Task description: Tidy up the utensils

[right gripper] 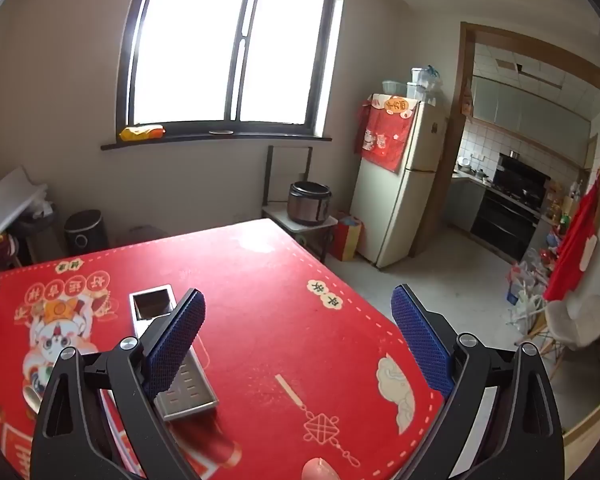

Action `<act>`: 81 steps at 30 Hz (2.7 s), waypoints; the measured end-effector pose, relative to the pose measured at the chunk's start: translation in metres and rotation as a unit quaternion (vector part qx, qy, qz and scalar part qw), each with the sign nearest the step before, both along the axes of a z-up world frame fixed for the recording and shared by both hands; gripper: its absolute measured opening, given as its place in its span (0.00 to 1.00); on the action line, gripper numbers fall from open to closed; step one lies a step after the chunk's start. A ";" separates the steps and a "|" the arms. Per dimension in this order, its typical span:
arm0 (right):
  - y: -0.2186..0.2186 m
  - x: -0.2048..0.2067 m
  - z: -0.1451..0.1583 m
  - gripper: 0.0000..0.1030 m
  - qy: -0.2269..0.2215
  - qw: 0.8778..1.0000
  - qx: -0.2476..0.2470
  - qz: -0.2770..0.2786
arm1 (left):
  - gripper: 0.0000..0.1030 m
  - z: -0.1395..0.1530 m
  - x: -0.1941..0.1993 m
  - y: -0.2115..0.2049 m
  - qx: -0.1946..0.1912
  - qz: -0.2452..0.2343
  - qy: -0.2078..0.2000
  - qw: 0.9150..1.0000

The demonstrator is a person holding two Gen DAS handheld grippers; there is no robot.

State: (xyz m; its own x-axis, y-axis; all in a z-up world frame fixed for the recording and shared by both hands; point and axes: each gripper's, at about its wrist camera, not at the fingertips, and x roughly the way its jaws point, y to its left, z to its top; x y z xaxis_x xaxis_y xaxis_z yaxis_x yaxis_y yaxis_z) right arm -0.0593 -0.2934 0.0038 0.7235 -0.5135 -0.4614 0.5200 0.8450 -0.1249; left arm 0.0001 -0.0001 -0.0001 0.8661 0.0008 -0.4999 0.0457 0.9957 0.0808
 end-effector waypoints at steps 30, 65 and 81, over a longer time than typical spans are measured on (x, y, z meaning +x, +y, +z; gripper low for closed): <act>0.002 0.004 0.001 0.89 0.002 1.000 -0.001 0.005 | 0.95 -0.003 -0.004 -0.005 0.000 -0.002 -0.005 1.000; 0.003 0.007 0.001 0.89 0.004 1.000 0.000 0.005 | 0.95 -0.004 -0.004 -0.002 -0.002 -0.003 -0.004 1.000; 0.003 0.007 -0.001 0.89 0.004 1.000 0.001 0.006 | 0.95 -0.007 -0.004 -0.005 -0.002 -0.006 -0.003 1.000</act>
State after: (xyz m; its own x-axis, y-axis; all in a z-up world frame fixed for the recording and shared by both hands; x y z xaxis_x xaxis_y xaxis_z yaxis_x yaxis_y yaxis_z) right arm -0.0519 -0.2903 0.0027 0.7252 -0.5043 -0.4688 0.5095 0.8510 -0.1272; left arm -0.0038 -0.0051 -0.0068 0.8688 -0.0114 -0.4951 0.0568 0.9954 0.0767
